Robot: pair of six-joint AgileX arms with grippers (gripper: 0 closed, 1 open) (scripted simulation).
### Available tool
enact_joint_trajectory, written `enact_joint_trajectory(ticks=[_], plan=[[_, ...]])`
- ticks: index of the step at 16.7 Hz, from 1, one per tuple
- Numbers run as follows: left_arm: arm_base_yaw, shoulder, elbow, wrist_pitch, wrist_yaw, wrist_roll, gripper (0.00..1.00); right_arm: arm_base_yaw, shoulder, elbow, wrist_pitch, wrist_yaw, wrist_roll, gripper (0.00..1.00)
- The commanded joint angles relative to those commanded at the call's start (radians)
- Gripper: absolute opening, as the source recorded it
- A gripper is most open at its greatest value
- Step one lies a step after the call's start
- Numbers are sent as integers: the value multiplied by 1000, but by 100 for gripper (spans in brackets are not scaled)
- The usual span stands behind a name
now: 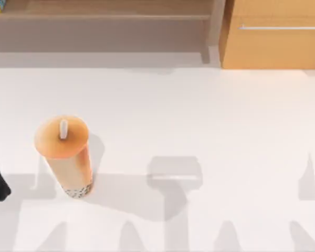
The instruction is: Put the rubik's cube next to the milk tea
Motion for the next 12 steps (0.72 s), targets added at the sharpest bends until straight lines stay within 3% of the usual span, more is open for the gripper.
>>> enact_joint_trajectory(ticks=[6, 12], plan=[[10, 95, 47, 58, 7, 1, 100, 0, 0, 0, 0, 0, 0, 100], [37, 497, 222, 278, 46, 3, 100, 0, 0, 0, 0, 0, 0, 100]])
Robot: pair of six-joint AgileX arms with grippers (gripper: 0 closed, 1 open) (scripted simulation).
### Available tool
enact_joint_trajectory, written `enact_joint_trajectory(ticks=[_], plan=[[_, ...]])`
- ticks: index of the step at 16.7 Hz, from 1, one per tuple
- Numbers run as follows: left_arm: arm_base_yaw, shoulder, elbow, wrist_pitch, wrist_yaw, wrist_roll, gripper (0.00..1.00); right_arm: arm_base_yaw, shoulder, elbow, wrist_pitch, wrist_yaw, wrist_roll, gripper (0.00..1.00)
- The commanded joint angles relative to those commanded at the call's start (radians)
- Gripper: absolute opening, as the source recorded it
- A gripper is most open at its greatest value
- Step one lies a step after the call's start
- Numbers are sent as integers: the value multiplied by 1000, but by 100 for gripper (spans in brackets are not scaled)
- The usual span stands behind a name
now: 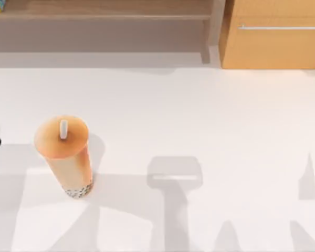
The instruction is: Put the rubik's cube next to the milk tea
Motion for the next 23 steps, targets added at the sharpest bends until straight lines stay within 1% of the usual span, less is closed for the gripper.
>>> enact_joint_trajectory(ticks=[9, 14, 19, 23], plan=[[55, 775, 343, 430, 73, 5, 100, 0, 0, 0, 0, 0, 0, 100], [82, 1152, 510, 639, 109, 9, 100, 0, 0, 0, 0, 0, 0, 100], [101, 1409, 624, 782, 133, 11, 100, 0, 0, 0, 0, 0, 0, 100], [107, 1490, 658, 826, 141, 12, 100, 0, 0, 0, 0, 0, 0, 100]])
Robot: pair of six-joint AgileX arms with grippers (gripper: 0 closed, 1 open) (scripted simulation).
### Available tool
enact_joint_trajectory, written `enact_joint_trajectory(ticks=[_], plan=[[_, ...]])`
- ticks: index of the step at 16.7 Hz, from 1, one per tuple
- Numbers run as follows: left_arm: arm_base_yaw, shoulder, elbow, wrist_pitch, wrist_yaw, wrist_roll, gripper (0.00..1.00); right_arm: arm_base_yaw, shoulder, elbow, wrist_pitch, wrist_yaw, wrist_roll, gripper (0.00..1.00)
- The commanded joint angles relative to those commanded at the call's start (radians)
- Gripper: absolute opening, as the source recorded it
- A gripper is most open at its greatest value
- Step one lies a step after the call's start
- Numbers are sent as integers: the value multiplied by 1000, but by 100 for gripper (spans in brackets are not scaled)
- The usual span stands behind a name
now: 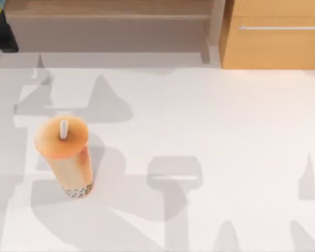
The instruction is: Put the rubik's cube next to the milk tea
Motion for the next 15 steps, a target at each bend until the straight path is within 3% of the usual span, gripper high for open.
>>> enact_joint_trajectory(ticks=[8, 15], plan=[[-10, -7, 17, -25, -9, 0, 100, 0, 0, 0, 0, 0, 0, 100], [-27, 86, 204, -113, -26, -1, 100, 0, 0, 0, 0, 0, 0, 100]])
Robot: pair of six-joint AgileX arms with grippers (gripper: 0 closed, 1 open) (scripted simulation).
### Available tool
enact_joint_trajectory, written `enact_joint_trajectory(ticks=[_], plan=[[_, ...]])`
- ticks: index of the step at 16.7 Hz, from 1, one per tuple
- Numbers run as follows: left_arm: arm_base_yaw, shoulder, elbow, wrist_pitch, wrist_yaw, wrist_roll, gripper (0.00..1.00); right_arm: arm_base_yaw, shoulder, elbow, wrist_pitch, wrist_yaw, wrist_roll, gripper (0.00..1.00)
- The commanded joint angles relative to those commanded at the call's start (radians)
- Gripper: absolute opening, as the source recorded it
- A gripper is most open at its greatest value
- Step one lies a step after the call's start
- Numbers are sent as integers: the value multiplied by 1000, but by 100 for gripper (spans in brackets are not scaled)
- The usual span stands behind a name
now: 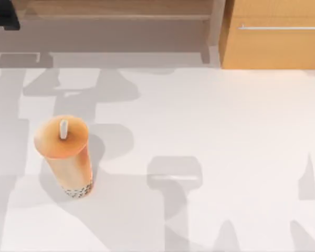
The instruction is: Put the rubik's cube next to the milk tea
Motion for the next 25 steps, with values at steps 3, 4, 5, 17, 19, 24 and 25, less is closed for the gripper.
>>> enact_joint_trajectory(ticks=[3, 4, 5, 17, 19, 24, 25], plan=[[0, 65, 68, -4, 1, 0, 100, 0, 0, 0, 0, 0, 0, 100], [1, 76, 75, -4, 2, 0, 100, 0, 0, 0, 0, 0, 0, 100], [1, 77, 76, -4, 2, 0, 100, 0, 0, 0, 0, 0, 0, 100], [1, 77, 76, -4, 2, 0, 32, 0, 0, 0, 0, 0, 0, 100], [1, 77, 76, -4, 2, 0, 17, 0, 0, 0, 0, 0, 0, 100], [1, 77, 76, -4, 2, 0, 0, 0, 0, 0, 0, 0, 0, 100], [1, 77, 76, -4, 2, 0, 0, 0, 0, 0, 0, 0, 0, 100]])
